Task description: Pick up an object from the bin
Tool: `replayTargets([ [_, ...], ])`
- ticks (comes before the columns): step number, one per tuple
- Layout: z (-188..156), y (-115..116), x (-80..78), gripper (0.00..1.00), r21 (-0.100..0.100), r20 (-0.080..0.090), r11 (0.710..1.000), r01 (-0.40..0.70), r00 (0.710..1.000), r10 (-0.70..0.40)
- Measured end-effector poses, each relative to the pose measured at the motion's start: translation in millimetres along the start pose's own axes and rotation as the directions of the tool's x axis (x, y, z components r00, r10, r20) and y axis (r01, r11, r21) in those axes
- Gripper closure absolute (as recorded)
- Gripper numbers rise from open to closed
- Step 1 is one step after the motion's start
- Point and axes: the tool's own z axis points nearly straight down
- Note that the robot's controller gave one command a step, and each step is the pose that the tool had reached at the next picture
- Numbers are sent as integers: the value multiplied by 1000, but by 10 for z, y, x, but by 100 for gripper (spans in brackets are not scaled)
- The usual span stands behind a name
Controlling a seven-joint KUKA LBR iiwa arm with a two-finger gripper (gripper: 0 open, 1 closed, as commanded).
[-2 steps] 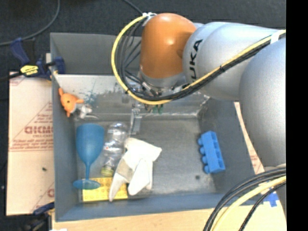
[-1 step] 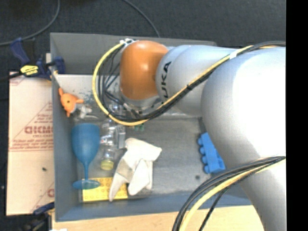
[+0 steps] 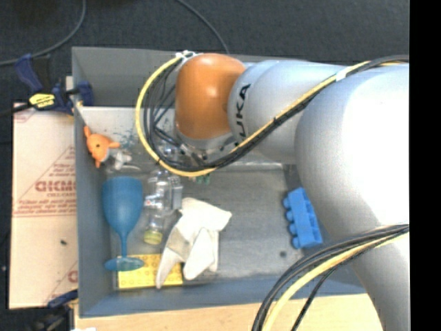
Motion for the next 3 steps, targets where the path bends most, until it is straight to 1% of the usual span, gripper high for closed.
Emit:
replayTargets([
  [1, 387, -511, 147, 0, 2, -6, 1000, 25, 1000, -25],
  [2, 352, -570, -31, 100, -2, 6, 994, -113, 994, 113],
  [3, 352, -570, -31, 100, -2, 6, 994, -113, 994, 113],
])
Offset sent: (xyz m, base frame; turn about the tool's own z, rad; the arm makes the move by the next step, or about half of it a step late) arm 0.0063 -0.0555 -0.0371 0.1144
